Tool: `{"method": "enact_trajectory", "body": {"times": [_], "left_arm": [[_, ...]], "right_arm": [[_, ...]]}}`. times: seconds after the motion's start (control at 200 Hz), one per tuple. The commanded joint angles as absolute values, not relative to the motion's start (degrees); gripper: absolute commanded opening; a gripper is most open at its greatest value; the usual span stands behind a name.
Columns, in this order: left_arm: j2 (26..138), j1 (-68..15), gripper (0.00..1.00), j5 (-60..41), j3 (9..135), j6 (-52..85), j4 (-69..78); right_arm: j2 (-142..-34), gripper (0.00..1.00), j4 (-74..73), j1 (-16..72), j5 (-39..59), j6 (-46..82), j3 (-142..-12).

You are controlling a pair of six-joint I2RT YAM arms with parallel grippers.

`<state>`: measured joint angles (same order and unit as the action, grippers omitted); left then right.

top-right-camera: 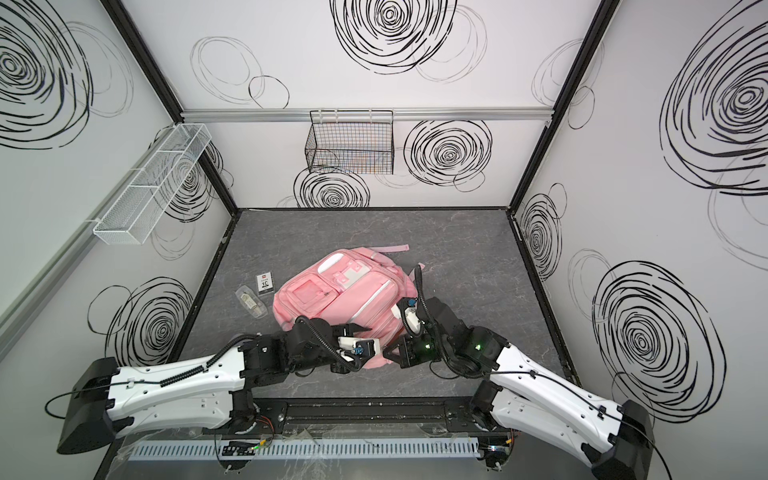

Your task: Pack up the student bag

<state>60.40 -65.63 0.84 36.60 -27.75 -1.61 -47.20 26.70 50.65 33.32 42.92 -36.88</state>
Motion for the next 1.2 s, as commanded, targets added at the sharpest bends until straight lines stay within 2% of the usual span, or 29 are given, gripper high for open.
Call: {"method": "enact_trajectory", "body": {"times": [0.0, 0.065, 0.15, 0.285, 0.345, 0.55, 0.745, 0.94, 1.196], "left_arm": [[62.0, -65.9, 0.57, -1.5, 37.9, -26.6, 0.4], [62.6, -66.0, 0.54, -2.2, 38.1, -26.2, 0.5], [63.1, -66.0, 0.42, -2.7, 38.2, -26.1, 0.6], [62.2, -66.0, 0.10, -2.2, 38.2, -26.2, -0.8], [60.9, -65.9, 0.00, -1.9, 37.9, -26.5, -1.7], [54.5, -64.8, 0.00, -0.6, 35.4, -27.7, -3.0], [51.3, -63.2, 0.00, -2.3, 35.2, -30.7, -6.7], [47.5, -63.0, 0.00, -9.0, 35.1, -36.5, -12.8], [40.7, -60.4, 0.00, -14.0, 35.0, -40.5, -21.8]], "right_arm": [[-46.4, 0.00, 20.1, 51.9, 36.0, 43.9, -38.0], [-46.8, 0.00, 19.7, 52.2, 36.0, 43.8, -38.3], [-47.2, 0.00, 19.3, 52.6, 35.7, 43.9, -38.8], [-48.1, 0.00, 25.2, 52.3, 31.1, 40.8, -40.7], [-49.0, 0.00, 31.0, 51.2, 28.2, 38.0, -42.0], [-52.4, 0.00, 47.8, 44.5, 16.5, 32.1, -46.2], [-54.2, 0.00, 54.1, 37.7, 13.9, 28.8, -47.6], [-57.1, 0.00, 56.3, 29.2, 10.0, 23.9, -49.7], [-61.5, 0.00, 51.9, 23.8, 11.4, 23.2, -50.0]]}}
